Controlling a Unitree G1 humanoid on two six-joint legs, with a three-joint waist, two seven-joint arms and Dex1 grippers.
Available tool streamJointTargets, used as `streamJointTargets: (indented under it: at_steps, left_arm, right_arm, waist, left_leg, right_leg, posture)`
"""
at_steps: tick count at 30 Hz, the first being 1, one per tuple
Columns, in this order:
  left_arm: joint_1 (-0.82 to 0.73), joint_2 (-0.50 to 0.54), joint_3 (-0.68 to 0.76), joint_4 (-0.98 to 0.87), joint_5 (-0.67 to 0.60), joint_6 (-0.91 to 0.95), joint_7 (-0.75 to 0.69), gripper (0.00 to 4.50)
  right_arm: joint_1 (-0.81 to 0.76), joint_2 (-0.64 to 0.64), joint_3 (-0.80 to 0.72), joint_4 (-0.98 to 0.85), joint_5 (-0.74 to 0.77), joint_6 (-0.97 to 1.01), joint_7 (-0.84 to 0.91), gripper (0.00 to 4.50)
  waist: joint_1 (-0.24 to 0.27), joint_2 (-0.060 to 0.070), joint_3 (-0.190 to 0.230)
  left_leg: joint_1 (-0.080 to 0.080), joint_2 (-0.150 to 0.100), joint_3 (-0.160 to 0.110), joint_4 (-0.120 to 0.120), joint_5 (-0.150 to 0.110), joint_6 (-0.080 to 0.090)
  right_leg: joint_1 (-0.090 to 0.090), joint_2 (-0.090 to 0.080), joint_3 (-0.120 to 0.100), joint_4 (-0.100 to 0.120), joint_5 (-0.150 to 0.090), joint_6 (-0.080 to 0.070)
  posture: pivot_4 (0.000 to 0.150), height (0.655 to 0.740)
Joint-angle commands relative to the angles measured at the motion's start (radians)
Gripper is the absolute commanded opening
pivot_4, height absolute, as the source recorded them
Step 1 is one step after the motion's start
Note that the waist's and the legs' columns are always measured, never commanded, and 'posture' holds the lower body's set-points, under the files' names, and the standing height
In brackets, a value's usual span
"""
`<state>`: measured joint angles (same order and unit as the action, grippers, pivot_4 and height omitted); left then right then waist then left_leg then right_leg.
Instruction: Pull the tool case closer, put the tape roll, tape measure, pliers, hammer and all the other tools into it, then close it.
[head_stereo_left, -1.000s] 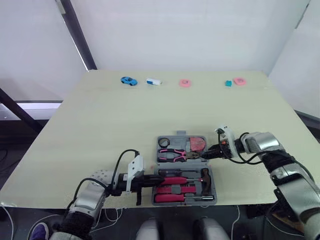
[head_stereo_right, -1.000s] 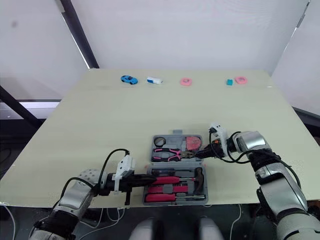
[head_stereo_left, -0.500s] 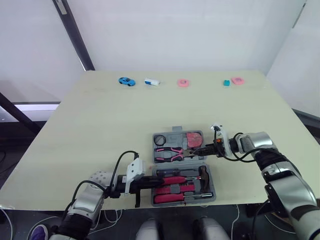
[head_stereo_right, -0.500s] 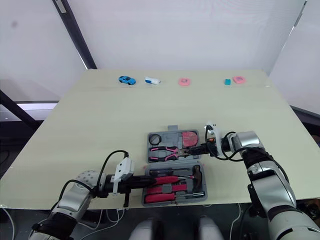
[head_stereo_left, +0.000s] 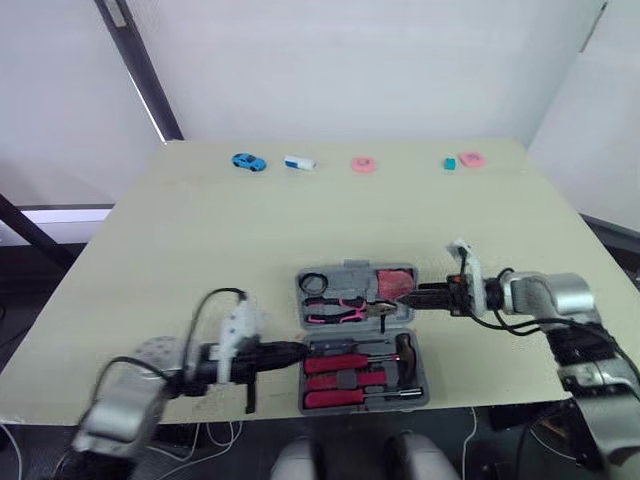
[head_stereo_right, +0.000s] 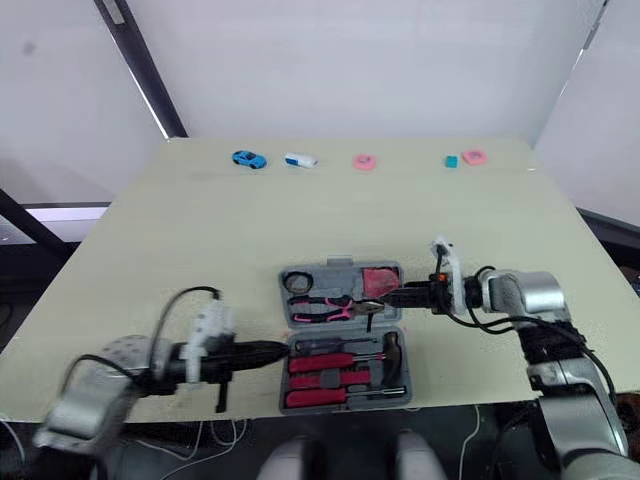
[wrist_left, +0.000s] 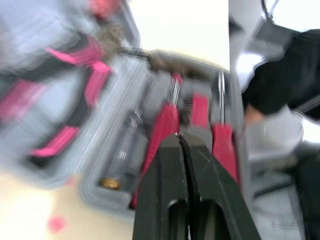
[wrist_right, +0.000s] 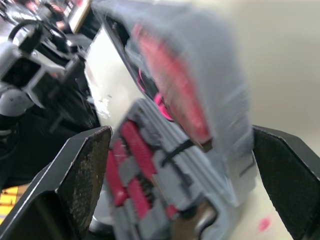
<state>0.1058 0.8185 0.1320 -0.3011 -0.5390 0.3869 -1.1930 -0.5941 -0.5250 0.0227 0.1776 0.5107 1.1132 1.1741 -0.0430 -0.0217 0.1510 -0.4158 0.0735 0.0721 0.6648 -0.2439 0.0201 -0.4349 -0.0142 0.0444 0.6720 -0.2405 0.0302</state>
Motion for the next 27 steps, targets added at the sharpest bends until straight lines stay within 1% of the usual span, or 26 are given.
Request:
streamJointTargets:
  at_steps: [1,3,4,7,11,14,18,21,23,25,27]
  left_arm:
    - [0.139,0.096,0.200,-0.049,-0.110,0.127,-0.048,0.07]
    - [0.213,0.143,0.248,0.002,-0.084,0.120,-0.096,0.07]
    - [0.217,0.139,0.257,0.034,-0.067,0.099,-0.087,0.07]
    - [0.190,0.107,0.259,0.070,-0.078,0.100,-0.044,0.07]
    - [0.103,-0.005,0.237,0.036,-0.122,0.151,0.093,0.07]
    - [0.072,-0.063,0.231,0.023,-0.127,0.154,0.150,0.07]
    - [0.066,-0.086,0.177,-0.001,-0.110,0.129,0.137,0.07]
    - [0.049,-0.089,0.130,0.004,-0.097,0.106,0.118,0.07]
    - [0.039,-0.093,0.101,0.014,-0.081,0.080,0.106,0.07]
    - [0.028,-0.101,0.060,0.028,-0.052,0.038,0.089,0.07]
    - [0.012,-0.114,0.018,0.052,-0.014,-0.013,0.074,0.07]
  right_arm:
    - [0.054,-0.052,-0.081,-0.215,0.114,0.087,-0.025,4.50]
    - [0.110,-0.080,-0.111,-0.325,0.158,0.118,-0.043,4.50]
    - [0.138,-0.084,-0.134,-0.377,0.181,0.135,-0.062,4.50]
    - [0.216,-0.108,-0.183,-0.497,0.257,0.182,-0.092,4.50]
    - [0.330,-0.124,-0.227,-0.652,0.346,0.205,-0.139,4.50]
    - [0.368,-0.124,-0.244,-0.700,0.384,0.192,-0.175,4.50]
    - [0.360,-0.095,-0.252,-0.648,0.366,0.157,-0.279,4.50]
    - [0.332,-0.091,-0.232,-0.594,0.355,0.127,-0.304,4.50]
    - [0.308,-0.087,-0.197,-0.549,0.317,0.104,-0.344,4.50]
    - [0.276,-0.086,-0.138,-0.483,0.243,0.051,-0.380,4.50]
    - [0.238,-0.077,-0.111,-0.426,0.223,0.026,-0.381,4.50]
  waist:
    - [0.000,0.002,0.001]
    - [0.001,0.002,0.002]
    - [0.002,0.002,0.002]
    - [0.010,0.002,0.002]
    - [0.026,0.000,0.002]
    - [0.026,-0.001,0.002]
    - [0.026,-0.002,0.002]
    - [0.027,-0.002,0.002]
    - [0.028,-0.002,0.002]
    - [0.027,-0.002,0.002]
    - [0.028,-0.002,0.002]
  left_leg:
    - [0.001,0.000,0.000,0.000,0.000,0.000]
    - [0.001,-0.001,0.001,-0.001,0.000,0.000]
    - [0.000,-0.001,0.002,-0.001,0.000,0.000]
    - [0.001,-0.001,0.002,-0.001,0.000,0.000]
    - [0.001,-0.001,0.002,-0.001,0.000,0.000]
    - [0.000,-0.001,0.002,-0.001,0.000,0.000]
    - [0.000,-0.001,0.002,-0.001,0.000,0.000]
    - [0.000,-0.001,0.003,-0.001,0.000,0.000]
    - [0.000,-0.001,0.003,-0.001,0.000,0.000]
    - [0.000,-0.001,0.003,-0.001,0.000,0.000]
    - [0.000,-0.001,0.003,-0.001,0.000,0.000]
  right_leg:
    - [0.000,0.000,0.000,0.000,0.000,0.000]
    - [0.000,-0.001,0.000,-0.001,-0.001,0.001]
    - [0.000,-0.001,-0.001,-0.001,-0.002,0.001]
    - [0.000,-0.002,-0.002,-0.003,-0.004,0.000]
    - [0.002,-0.003,-0.002,-0.005,-0.004,-0.001]
    - [0.003,-0.003,-0.002,-0.008,-0.002,-0.001]
    - [0.003,-0.002,-0.002,-0.008,-0.002,-0.002]
    - [0.003,-0.002,-0.002,-0.008,-0.002,-0.002]
    - [0.003,-0.002,-0.002,-0.008,-0.002,-0.002]
    - [0.003,-0.002,-0.002,-0.008,-0.002,-0.002]
    - [0.003,-0.002,-0.002,-0.008,-0.002,-0.003]
  posture:
    - [0.150,0.7400]
    - [0.150,0.7400]
    - [0.150,0.7400]
    - [0.150,0.7400]
    - [0.150,0.7400]
    - [0.150,0.7400]
    - [0.150,0.7400]
    - [0.150,0.7400]
    - [0.150,0.7400]
    - [0.150,0.7400]
    - [0.150,0.7400]
